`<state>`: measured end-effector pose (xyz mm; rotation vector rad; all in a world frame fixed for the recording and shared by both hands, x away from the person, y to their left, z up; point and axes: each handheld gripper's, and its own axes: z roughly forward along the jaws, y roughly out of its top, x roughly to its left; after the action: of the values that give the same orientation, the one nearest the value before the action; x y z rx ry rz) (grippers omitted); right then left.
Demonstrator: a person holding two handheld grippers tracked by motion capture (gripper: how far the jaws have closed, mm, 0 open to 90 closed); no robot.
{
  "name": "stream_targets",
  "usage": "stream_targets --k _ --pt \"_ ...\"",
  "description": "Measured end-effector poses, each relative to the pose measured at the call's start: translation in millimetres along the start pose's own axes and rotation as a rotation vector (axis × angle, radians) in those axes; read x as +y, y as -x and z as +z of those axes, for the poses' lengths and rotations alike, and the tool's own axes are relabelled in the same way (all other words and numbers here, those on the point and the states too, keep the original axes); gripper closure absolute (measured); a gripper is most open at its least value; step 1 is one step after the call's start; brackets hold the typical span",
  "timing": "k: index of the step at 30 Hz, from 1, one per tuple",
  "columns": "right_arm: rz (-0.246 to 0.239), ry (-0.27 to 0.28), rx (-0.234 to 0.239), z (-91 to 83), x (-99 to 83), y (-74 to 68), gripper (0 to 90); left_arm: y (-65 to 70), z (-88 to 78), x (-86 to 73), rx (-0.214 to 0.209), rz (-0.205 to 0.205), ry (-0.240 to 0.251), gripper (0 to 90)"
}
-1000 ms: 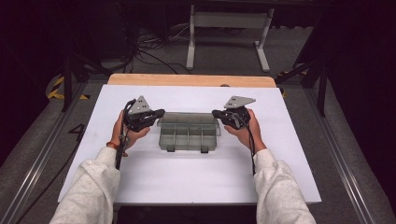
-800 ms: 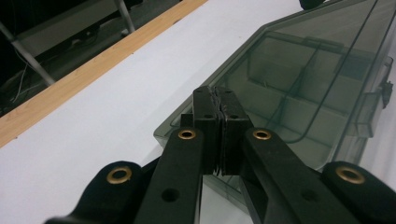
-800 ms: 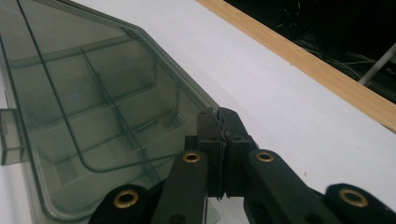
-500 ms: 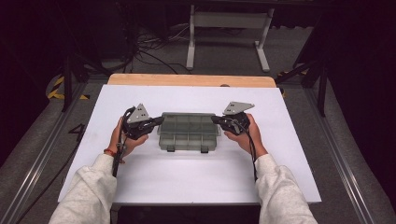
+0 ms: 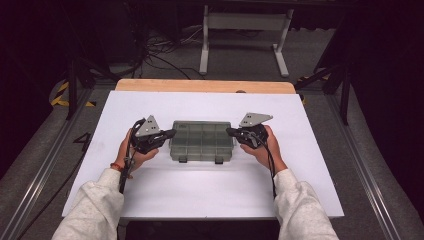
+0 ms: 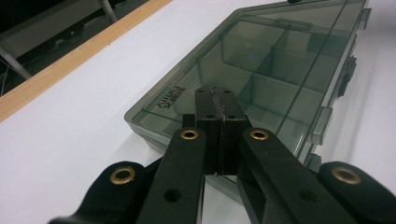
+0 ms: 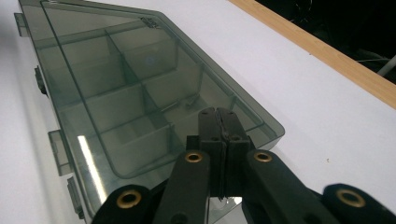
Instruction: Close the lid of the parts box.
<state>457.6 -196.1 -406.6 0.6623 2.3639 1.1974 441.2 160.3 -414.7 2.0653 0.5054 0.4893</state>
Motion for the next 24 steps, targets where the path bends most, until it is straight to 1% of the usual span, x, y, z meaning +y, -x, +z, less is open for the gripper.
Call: stream_targets --k 2,6,7,12,15,21,24 --pt "-0.003 0.001 0.004 -0.5 -1.3 -1.5 90.0 1.2 -0.1 -0.9 -0.006 0.003 -0.002 89.9" --pt "-0.002 -0.001 0.011 -1.7 -3.9 -3.4 90.0 3.5 -1.0 -2.9 -0.005 0.011 -0.007 89.9" --pt "-0.002 -0.001 0.011 -2.0 -4.3 -3.5 90.0 4.5 -0.7 -3.8 -0.012 0.007 -0.008 89.9" --pt "-0.002 -0.001 0.012 -3.4 -6.7 -5.3 90.0 6.5 -0.7 -6.8 -0.011 0.012 -0.018 89.9" --pt "-0.004 -0.004 0.02 -3.7 -8.7 -8.4 90.0 8.3 -0.8 -9.0 -0.015 0.013 -0.021 89.9" --pt "-0.005 -0.009 0.026 -3.9 -13.3 -13.0 90.0 12.8 -1.6 -11.0 -0.022 0.03 -0.036 89.9" --pt "-0.004 -0.008 0.029 -5.1 -15.1 -15.6 90.0 14.3 -2.4 -12.5 -0.022 0.032 -0.042 89.9"
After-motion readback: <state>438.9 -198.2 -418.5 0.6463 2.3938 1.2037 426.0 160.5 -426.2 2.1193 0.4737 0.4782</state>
